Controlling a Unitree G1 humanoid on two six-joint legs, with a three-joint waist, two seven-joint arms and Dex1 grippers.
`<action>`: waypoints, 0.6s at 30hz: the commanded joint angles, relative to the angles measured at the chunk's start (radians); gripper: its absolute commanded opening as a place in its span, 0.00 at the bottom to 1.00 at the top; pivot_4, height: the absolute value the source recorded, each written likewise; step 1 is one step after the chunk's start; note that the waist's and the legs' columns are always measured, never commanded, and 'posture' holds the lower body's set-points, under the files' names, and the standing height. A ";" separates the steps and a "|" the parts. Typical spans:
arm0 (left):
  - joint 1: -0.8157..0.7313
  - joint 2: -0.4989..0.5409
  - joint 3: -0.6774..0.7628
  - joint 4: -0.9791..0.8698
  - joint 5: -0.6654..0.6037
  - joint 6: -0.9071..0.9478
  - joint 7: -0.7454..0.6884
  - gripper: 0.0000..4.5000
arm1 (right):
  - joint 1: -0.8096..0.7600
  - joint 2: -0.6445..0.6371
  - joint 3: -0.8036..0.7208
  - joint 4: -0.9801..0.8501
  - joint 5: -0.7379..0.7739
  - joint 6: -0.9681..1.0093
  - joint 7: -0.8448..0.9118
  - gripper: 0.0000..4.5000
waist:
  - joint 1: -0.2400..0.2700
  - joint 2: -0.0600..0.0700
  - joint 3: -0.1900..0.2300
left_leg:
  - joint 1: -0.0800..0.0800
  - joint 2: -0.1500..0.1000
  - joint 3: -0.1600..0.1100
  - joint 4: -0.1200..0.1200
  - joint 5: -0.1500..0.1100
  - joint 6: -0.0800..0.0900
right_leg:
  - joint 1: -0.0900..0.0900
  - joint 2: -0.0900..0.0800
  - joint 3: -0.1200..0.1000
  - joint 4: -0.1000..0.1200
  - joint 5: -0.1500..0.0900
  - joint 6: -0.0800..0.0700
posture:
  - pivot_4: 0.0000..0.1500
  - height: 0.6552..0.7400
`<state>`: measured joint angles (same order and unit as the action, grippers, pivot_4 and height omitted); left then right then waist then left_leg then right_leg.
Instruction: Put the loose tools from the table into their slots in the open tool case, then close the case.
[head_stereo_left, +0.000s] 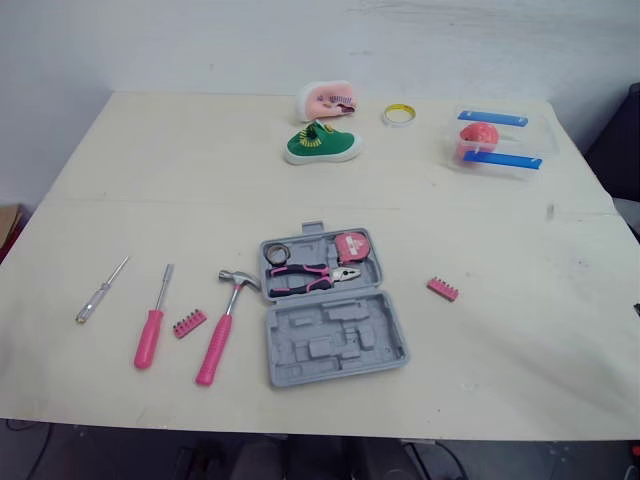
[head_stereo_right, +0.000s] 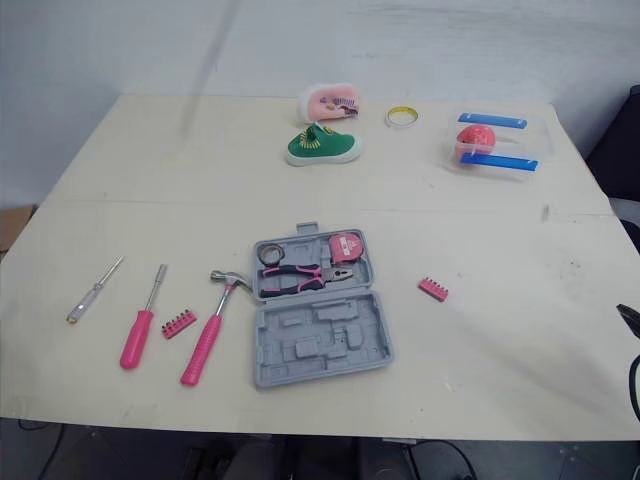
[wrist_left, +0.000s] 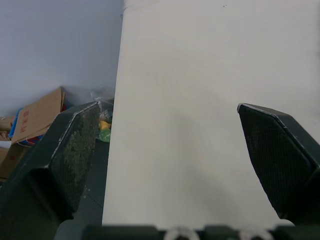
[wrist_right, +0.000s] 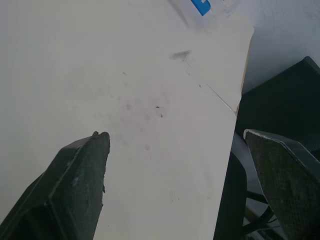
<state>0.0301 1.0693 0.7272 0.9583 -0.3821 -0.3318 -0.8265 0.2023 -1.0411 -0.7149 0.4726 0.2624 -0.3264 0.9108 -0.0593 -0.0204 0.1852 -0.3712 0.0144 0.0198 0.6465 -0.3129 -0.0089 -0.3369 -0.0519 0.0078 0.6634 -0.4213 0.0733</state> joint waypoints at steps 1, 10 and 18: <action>0.026 -0.003 0.034 -0.058 -0.040 0.029 -0.027 0.99 | -0.017 -0.004 -0.011 -0.026 0.018 0.002 -0.002 1.00 | 0.000 0.000 0.000 | 0.000 0.000 0.000 0.000 0.000 0.000 | 0.000 0.000 0.000 0.000 0.000 0.000 | 1.00 1.00; 0.092 -0.039 0.094 -0.176 -0.084 0.115 -0.034 0.99 | -0.064 -0.002 0.025 -0.024 0.008 0.011 -0.002 1.00 | 0.000 0.000 0.000 | 0.001 0.000 0.001 0.001 0.000 0.000 | 0.000 -0.001 0.000 0.001 0.000 0.000 | 1.00 1.00; 0.095 -0.054 0.103 -0.202 -0.085 0.123 -0.021 0.99 | -0.077 -0.004 0.035 -0.017 0.004 0.004 0.000 1.00 | 0.000 0.000 0.000 | 0.001 0.000 0.001 0.000 0.000 0.000 | 0.000 -0.001 0.000 0.000 0.000 0.000 | 1.00 1.00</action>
<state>0.1191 1.0165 0.8024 0.7841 -0.4512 -0.2085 -0.8523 0.1289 -1.0412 -0.6704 0.4719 0.2566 -0.3109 0.9125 -0.0592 -0.0204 0.1852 -0.3706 0.0144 0.0211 0.6471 -0.3131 -0.0086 -0.3370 -0.0526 0.0076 0.6639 -0.4213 0.0733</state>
